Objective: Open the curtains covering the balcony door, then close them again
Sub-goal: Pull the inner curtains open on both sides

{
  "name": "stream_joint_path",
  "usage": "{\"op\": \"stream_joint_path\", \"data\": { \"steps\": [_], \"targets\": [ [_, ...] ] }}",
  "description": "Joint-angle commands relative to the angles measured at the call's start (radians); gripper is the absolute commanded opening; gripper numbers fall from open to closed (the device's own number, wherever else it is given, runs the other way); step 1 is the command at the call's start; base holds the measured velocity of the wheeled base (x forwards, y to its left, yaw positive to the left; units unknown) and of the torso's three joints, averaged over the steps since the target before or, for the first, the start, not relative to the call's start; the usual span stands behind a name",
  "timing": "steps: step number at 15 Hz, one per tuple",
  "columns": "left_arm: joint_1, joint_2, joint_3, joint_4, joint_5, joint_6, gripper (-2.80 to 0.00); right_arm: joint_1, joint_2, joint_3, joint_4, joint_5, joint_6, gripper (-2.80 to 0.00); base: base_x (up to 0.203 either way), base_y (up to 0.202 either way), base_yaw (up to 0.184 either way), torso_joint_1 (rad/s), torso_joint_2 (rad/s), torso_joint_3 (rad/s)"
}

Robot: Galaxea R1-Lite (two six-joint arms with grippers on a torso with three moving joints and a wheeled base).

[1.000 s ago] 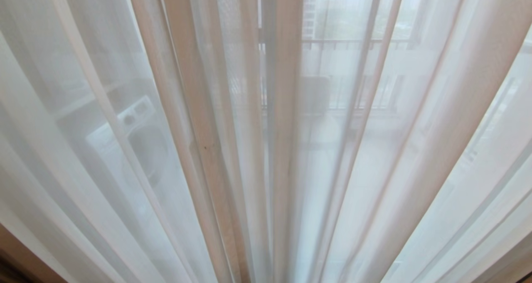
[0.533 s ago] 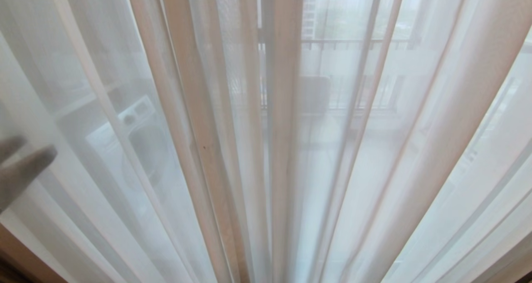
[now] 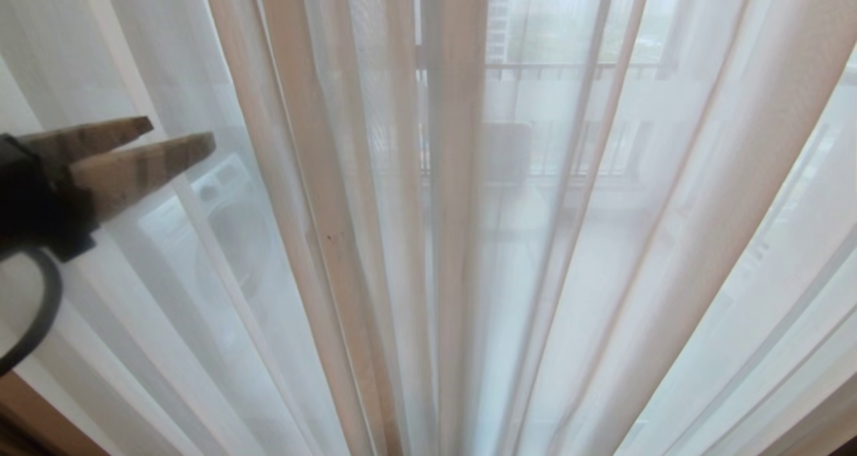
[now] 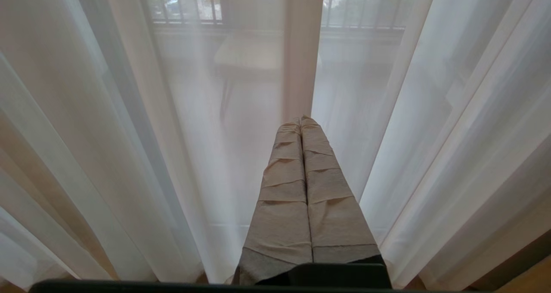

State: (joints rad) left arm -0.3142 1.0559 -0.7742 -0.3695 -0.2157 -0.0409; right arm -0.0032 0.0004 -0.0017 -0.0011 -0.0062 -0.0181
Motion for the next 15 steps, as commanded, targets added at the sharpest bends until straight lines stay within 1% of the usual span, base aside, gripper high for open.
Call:
{"op": "stream_joint_path", "data": {
  "steps": [1,6,12,15],
  "targets": [
    [-0.004,0.126,-0.086,0.006,-0.013,0.0,0.0,0.001,0.0,0.0,0.0,0.0,-0.001,-2.8,0.0,0.0,0.0,0.0,0.0,0.0],
    [-0.004,0.311,-0.272,0.012,-0.014,-0.002,0.0,0.0,0.0,0.0,0.0,0.0,0.0,-2.8,0.0,0.0,0.0,0.0,0.0,0.0],
    [-0.004,0.467,-0.442,0.031,-0.006,0.0,0.0,0.0,0.0,0.0,0.0,0.0,-0.002,-2.8,0.0,0.0,0.0,0.0,0.0,0.0],
    [-0.003,0.53,-0.505,0.04,0.042,0.001,0.0,0.0,0.0,0.0,0.0,0.0,-0.001,-2.8,0.0,0.0,0.0,0.0,0.0,0.0]
  ]
}}
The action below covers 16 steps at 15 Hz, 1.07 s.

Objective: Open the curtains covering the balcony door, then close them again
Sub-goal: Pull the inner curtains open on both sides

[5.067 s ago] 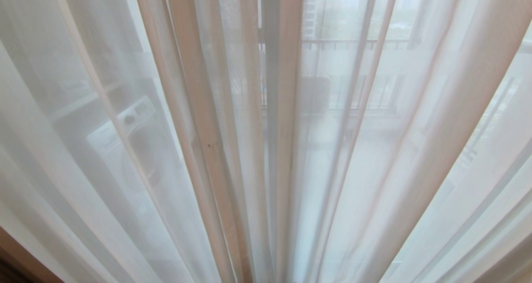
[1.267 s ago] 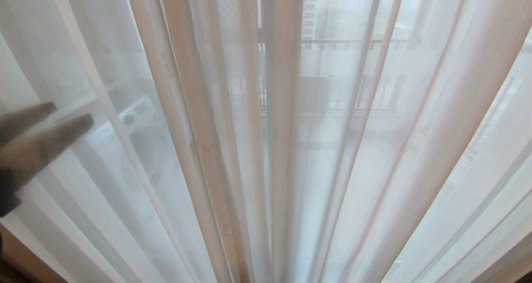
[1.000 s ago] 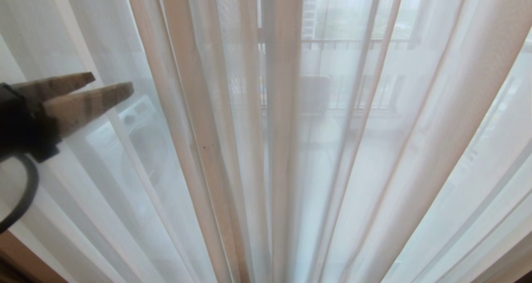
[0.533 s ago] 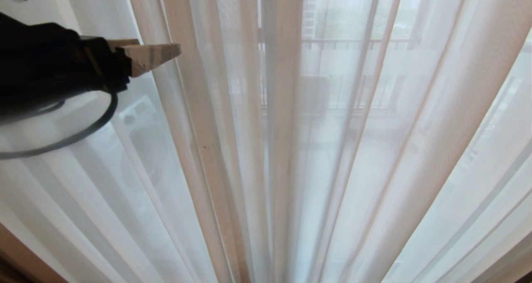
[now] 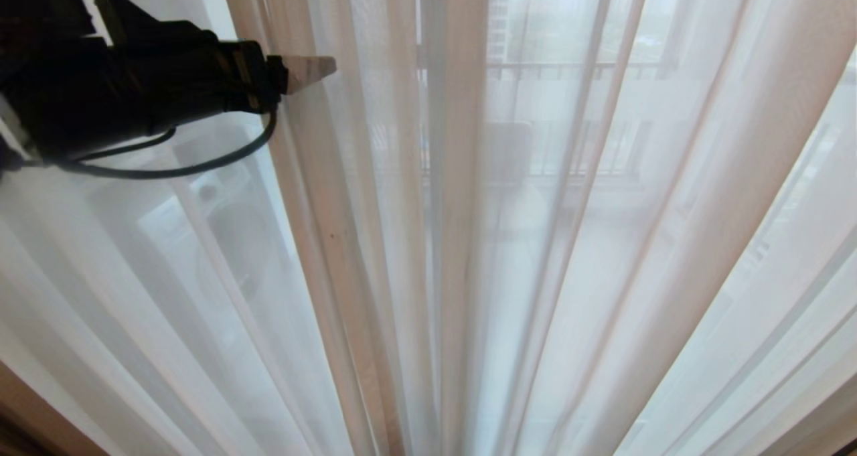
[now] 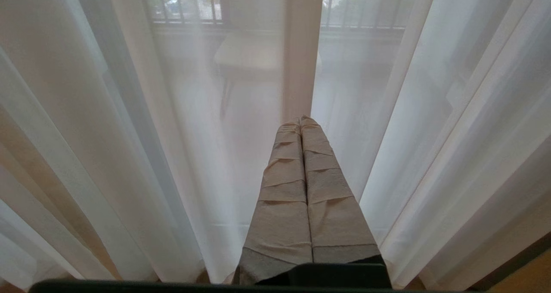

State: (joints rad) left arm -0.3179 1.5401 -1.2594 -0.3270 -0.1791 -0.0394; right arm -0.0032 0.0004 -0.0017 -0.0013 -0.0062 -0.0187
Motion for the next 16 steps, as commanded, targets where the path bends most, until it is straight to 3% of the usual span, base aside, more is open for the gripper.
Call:
{"op": "stream_joint_path", "data": {
  "steps": [1,12,13,16],
  "targets": [
    [0.0,0.059,-0.03,-0.003,0.022,0.0,0.0,0.0,0.0,0.0,0.0,0.0,0.0,-2.8,0.0,0.0,0.0,0.0,0.0,0.0],
    [-0.004,0.167,-0.159,-0.004,0.142,0.001,0.0,0.0,0.0,0.0,0.0,0.0,0.0,-2.8,0.0,0.0,0.0,0.0,0.0,0.0],
    [-0.012,0.174,-0.165,-0.005,0.149,0.001,-2.8,0.0,0.0,0.0,0.0,0.0,0.0,-2.8,0.0,0.0,0.0,0.0,0.0,0.0],
    [-0.015,0.184,-0.186,-0.006,0.167,0.001,-2.8,0.0,0.0,0.0,0.0,0.0,0.0,-2.8,0.0,0.0,0.0,0.0,0.0,0.0]
  ]
}}
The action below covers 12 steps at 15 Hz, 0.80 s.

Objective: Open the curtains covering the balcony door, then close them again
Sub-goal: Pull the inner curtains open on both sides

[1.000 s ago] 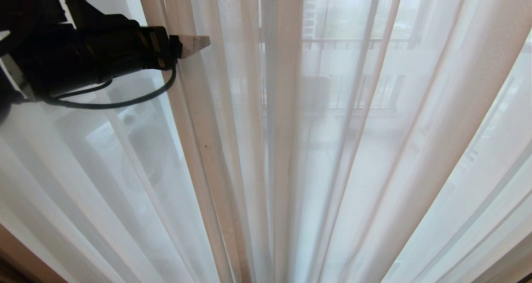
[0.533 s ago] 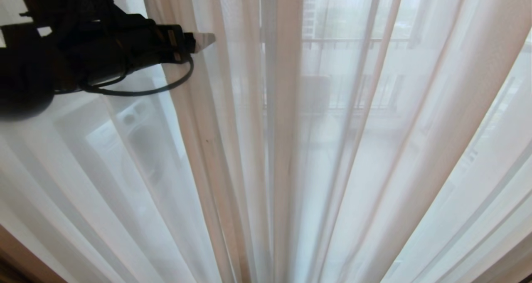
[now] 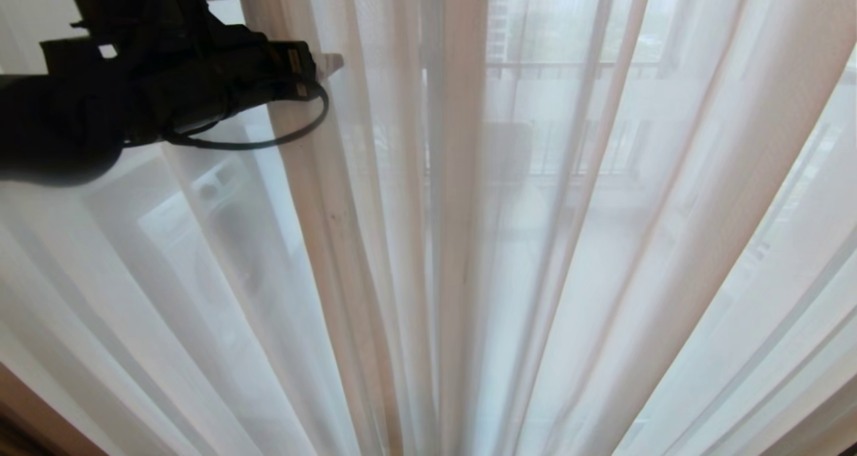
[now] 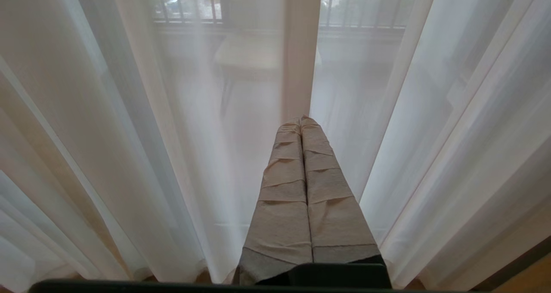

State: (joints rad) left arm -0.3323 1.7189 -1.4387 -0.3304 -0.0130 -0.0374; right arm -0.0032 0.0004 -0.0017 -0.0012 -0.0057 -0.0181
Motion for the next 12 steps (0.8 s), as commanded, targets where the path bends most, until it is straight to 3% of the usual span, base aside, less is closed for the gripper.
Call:
{"op": "stream_joint_path", "data": {
  "steps": [1,5,12],
  "targets": [
    [-0.002,0.006,-0.014,-0.001,0.001,-0.001,-2.8,0.0,0.0,0.0,0.0,0.0,0.0,-2.8,0.0,0.0,0.0,0.0,0.0,0.0],
    [-0.004,0.004,-0.015,-0.001,0.058,-0.001,-2.8,0.0,0.0,0.0,0.0,0.0,0.0,-2.8,0.0,0.0,0.0,0.0,0.0,0.0],
    [-0.007,-0.01,-0.014,-0.001,0.283,-0.002,-2.8,0.0,0.0,0.0,0.0,0.0,0.0,-2.8,0.0,0.0,0.0,0.0,0.0,0.0]
  ]
}}
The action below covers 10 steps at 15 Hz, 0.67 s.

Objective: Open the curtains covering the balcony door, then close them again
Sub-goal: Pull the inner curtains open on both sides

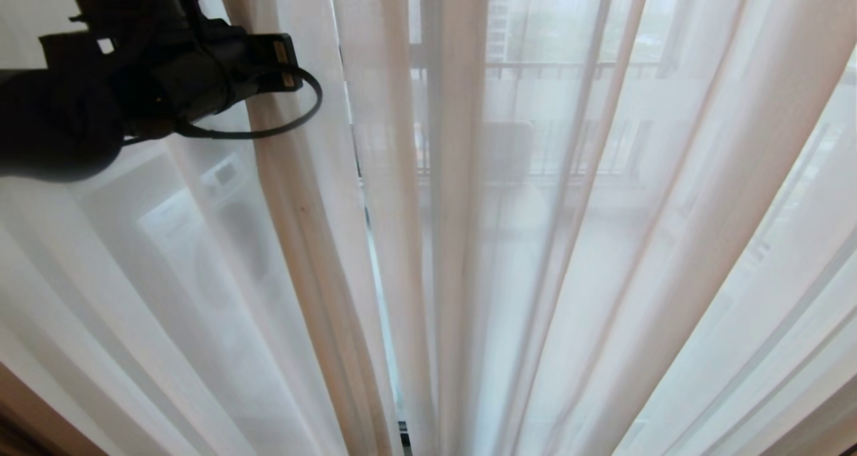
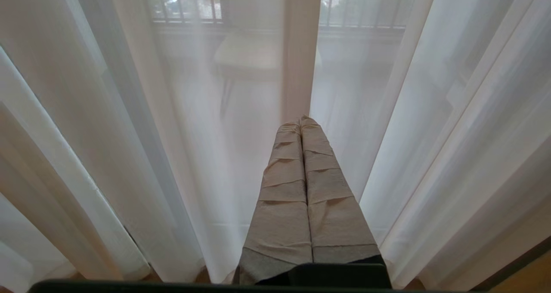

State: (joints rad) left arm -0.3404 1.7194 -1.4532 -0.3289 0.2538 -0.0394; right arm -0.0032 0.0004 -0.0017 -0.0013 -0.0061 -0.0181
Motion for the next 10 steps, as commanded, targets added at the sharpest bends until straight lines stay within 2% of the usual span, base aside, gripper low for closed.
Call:
{"op": "stream_joint_path", "data": {
  "steps": [1,6,10],
  "targets": [
    [0.005,-0.013,0.001,-0.002,0.04,0.0,-2.8,0.0,0.0,0.0,0.0,0.0,0.0,-2.8,0.0,0.0,0.0,0.0,0.0,0.0],
    [0.035,-0.036,0.001,-0.004,0.119,0.001,-2.8,0.0,0.0,0.0,0.0,0.0,0.0,-2.8,0.0,0.0,0.0,0.0,0.0,0.0],
    [0.076,-0.061,0.002,0.001,0.124,0.001,-2.8,0.003,0.0,0.0,0.0,0.0,0.0,-2.8,0.0,0.0,0.0,0.0,0.0,0.0]
  ]
}}
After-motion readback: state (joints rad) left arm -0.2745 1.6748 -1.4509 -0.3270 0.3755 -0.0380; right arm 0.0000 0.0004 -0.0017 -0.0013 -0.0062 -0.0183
